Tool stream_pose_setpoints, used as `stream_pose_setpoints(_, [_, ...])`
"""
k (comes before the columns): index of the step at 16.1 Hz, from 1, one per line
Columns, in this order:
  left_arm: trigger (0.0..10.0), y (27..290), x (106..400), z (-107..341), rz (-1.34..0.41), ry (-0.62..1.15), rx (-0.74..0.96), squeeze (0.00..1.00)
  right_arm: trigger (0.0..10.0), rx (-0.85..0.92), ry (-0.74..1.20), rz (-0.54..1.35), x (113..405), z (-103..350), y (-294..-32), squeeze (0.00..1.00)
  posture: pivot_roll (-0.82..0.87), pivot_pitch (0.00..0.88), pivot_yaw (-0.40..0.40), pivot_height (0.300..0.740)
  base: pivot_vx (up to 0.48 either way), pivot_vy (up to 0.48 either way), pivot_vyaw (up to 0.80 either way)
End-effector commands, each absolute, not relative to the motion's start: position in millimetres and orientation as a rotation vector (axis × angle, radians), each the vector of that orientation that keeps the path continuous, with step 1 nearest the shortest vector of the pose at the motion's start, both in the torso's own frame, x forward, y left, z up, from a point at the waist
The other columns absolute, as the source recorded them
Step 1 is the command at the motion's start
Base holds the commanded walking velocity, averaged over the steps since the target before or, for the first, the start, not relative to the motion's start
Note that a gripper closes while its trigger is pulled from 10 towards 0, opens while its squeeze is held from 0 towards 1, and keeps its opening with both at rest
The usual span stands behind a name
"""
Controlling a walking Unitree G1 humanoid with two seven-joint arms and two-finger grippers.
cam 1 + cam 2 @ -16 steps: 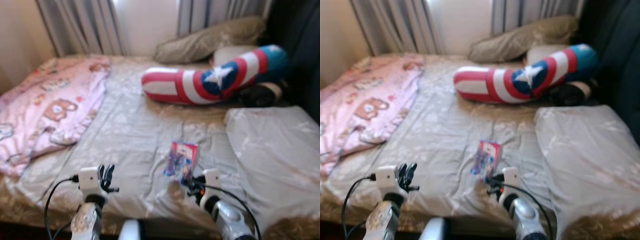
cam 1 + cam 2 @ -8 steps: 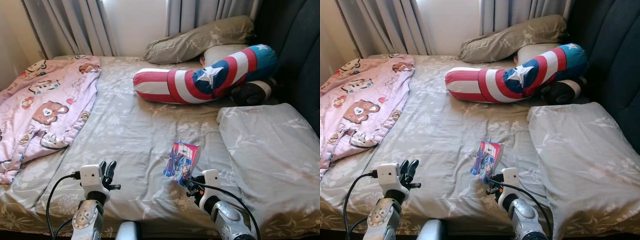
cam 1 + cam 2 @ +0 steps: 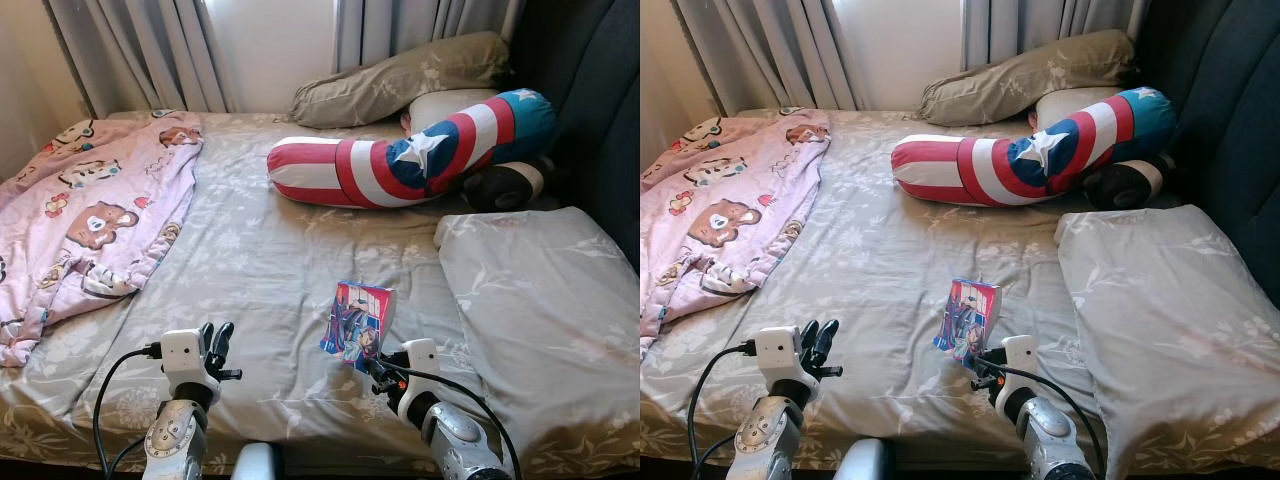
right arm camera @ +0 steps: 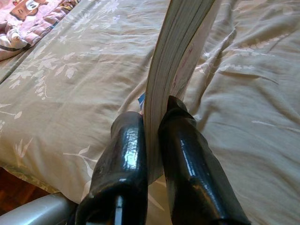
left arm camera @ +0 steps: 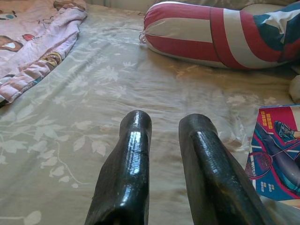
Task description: Clean up the room
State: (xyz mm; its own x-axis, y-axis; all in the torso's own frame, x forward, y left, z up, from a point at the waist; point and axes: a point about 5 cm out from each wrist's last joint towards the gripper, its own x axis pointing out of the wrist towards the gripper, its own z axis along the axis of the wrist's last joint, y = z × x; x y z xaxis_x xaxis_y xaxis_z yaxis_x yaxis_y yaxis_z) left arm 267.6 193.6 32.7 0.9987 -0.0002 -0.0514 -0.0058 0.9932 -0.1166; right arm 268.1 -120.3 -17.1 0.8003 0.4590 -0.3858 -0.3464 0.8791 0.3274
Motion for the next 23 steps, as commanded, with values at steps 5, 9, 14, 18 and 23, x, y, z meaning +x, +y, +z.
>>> stream_pose_setpoints(5, [10.0, 194.9, 269.9, 37.8, -0.01, 0.035, -0.104, 0.0, 10.0, 0.241, 0.413, 0.486, 278.5, -4.8, -115.3, 0.0, 0.06, 0.0, 0.022, 0.649, 0.27, 0.0, 0.0])
stream_pose_setpoints(9, [10.0, 194.9, 270.0, 38.2, -0.014, 0.035, -0.098, 0.0, 10.0, 0.243, 0.408, 0.507, 280.1, -2.8, -114.3, 0.0, 0.06, 0.0, 0.022, 0.649, 0.308, 0.0, 0.0])
stream_pose_setpoints(14, [10.0, 193.2, 270.0, 37.4, -0.02, 0.04, -0.087, 0.0, 10.0, 0.25, 0.409, 0.535, 279.5, -2.2, -108.7, 0.0, 0.05, 0.0, 0.028, 0.649, 0.0, 0.0, 0.0])
stream_pose_setpoints(18, [10.0, 193.4, 268.5, 39.1, -0.027, 0.035, -0.078, 0.0, 10.0, 0.319, 0.404, 0.571, 286.4, 4.8, -106.0, 0.0, 0.07, 0.0, 0.027, 0.649, 0.0, 0.0, 0.0])
stream_pose_setpoints(23, [10.0, 199.4, 261.9, 37.0, -0.043, 0.053, -0.051, 0.0, 10.0, 0.541, 0.367, 0.664, 307.2, 29.7, -114.2, 0.0, 0.08, 0.0, 0.052, 0.649, 0.0, 0.0, 0.0])
